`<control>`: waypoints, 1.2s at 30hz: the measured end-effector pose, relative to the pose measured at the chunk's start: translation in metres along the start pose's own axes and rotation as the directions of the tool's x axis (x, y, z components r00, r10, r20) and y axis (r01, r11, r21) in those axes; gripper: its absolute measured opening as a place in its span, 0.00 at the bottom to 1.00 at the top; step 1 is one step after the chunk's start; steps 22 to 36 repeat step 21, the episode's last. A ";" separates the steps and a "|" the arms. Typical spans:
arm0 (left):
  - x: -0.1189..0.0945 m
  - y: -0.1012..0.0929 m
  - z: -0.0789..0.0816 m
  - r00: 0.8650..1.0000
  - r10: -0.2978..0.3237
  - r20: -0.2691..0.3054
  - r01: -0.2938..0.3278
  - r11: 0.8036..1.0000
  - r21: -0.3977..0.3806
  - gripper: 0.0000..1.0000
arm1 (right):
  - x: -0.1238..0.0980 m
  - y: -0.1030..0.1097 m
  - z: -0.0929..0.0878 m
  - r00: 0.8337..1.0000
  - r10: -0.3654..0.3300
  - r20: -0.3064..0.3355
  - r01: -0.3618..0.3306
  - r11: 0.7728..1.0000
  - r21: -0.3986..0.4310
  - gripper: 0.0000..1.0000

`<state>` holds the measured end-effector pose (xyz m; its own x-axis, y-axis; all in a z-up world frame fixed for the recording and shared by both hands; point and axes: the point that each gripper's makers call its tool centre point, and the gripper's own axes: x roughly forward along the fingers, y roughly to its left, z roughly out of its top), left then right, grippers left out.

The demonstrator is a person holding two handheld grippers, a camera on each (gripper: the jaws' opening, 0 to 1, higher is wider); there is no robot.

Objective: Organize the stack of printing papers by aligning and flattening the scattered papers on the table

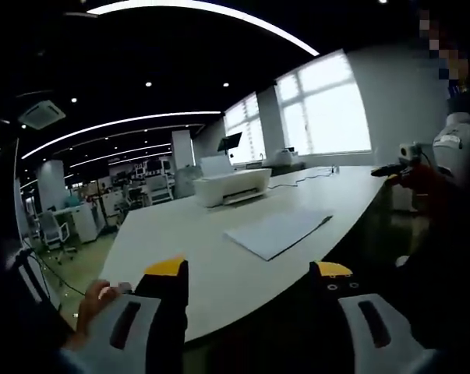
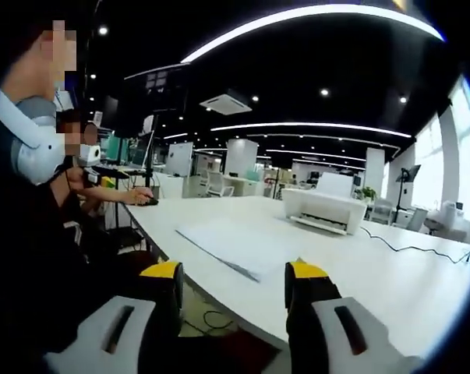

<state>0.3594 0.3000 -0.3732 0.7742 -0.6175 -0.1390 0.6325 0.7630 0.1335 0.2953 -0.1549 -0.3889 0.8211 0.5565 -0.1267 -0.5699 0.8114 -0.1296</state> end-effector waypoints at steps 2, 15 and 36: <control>0.003 0.002 -0.002 1.000 0.001 -0.006 -0.001 1.000 0.000 0.68 | 0.009 0.003 -0.003 1.000 0.018 -0.017 -0.018 1.000 -0.007 0.48; 0.004 0.006 -0.014 0.998 0.016 -0.054 -0.015 1.000 0.021 0.75 | 0.020 -0.002 0.001 0.999 0.029 -0.028 -0.030 0.999 -0.024 0.47; 0.005 0.005 -0.014 0.998 0.008 -0.061 -0.006 1.000 0.030 0.74 | 0.021 -0.002 -0.003 0.998 0.028 -0.056 -0.030 0.999 -0.031 0.47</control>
